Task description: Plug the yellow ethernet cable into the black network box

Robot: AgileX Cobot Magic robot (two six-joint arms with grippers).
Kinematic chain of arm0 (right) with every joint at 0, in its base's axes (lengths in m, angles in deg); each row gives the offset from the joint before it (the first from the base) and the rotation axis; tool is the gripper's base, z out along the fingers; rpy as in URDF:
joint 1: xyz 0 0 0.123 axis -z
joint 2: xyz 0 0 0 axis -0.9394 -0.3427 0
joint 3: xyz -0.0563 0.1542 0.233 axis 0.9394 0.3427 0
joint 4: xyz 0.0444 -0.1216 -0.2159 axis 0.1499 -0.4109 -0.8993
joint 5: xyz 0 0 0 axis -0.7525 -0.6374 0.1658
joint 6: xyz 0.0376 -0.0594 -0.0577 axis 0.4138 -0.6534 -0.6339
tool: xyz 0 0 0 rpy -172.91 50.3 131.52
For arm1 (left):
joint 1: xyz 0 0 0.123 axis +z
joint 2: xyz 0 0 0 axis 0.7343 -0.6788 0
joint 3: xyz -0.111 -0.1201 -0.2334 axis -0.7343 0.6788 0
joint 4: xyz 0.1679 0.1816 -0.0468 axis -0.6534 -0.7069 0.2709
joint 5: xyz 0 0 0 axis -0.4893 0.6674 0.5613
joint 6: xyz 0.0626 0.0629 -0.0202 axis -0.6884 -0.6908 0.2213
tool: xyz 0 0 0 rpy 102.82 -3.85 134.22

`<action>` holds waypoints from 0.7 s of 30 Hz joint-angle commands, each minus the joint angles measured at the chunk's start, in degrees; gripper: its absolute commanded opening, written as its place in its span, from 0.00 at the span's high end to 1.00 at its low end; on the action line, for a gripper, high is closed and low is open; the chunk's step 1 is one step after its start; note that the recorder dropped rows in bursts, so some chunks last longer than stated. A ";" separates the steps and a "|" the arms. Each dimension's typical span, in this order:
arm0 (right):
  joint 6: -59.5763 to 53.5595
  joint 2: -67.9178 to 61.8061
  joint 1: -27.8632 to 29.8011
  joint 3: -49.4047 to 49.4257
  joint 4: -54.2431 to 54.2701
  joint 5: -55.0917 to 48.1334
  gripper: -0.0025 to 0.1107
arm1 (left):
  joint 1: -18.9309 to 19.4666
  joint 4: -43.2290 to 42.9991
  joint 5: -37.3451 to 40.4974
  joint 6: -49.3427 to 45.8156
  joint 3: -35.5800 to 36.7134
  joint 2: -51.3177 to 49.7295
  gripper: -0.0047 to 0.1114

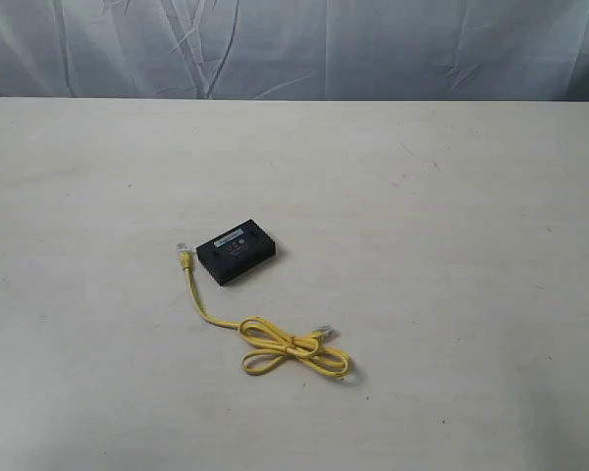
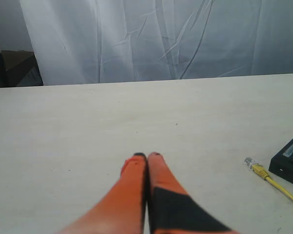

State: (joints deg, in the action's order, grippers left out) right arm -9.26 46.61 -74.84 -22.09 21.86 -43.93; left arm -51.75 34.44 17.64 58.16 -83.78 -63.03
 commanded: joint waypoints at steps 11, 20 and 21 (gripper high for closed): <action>-0.11 0.43 0.28 0.08 0.42 16.27 0.98 | 0.38 0.12 -0.81 0.05 0.29 0.26 0.96; -0.11 0.43 0.28 0.08 0.89 29.75 0.98 | 0.38 0.12 -0.81 0.05 0.29 0.26 0.96; -0.32 0.43 0.28 0.08 0.89 30.86 0.98 | 0.38 0.12 -0.81 0.05 0.29 0.26 0.96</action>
State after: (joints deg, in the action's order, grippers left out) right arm -9.26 46.71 -74.84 -22.09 22.59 -17.05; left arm -51.75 34.44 17.64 58.16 -83.78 -63.03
